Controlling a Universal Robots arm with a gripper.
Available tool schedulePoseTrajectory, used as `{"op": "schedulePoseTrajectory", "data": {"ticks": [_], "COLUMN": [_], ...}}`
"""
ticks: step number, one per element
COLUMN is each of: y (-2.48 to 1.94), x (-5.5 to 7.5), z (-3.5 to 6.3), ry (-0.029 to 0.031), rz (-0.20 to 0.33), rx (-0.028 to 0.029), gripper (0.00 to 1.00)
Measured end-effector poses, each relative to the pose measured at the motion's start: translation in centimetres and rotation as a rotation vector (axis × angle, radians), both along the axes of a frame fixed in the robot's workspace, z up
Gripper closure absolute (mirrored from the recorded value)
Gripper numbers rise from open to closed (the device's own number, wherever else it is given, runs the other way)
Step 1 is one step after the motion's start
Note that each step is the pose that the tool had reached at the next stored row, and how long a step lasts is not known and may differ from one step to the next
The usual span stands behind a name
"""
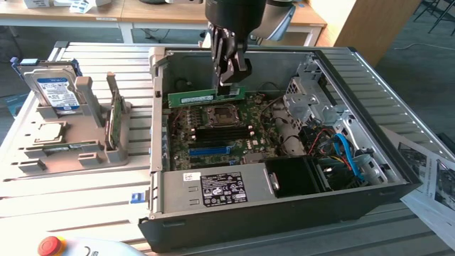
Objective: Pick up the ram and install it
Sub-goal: 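Pick up the ram and move it above insertion slot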
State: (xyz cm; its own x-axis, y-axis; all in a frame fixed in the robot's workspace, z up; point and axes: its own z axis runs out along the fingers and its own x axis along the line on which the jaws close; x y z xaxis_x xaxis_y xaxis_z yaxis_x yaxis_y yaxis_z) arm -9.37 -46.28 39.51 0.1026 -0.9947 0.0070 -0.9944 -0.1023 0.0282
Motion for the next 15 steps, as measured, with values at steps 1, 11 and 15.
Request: {"op": "schedulePoseTrajectory", "data": {"ticks": [1, 11, 15], "y": [0.0, 0.01, 0.01], "x": [0.01, 0.25, 0.26], "z": [0.0, -0.01, -0.01], "ry": [0.0001, 0.0, 0.0], "rz": [0.0, -0.059, -0.059], "rx": [0.0, 0.0, 0.0001], "gripper": [0.88, 0.88, 0.88]}}
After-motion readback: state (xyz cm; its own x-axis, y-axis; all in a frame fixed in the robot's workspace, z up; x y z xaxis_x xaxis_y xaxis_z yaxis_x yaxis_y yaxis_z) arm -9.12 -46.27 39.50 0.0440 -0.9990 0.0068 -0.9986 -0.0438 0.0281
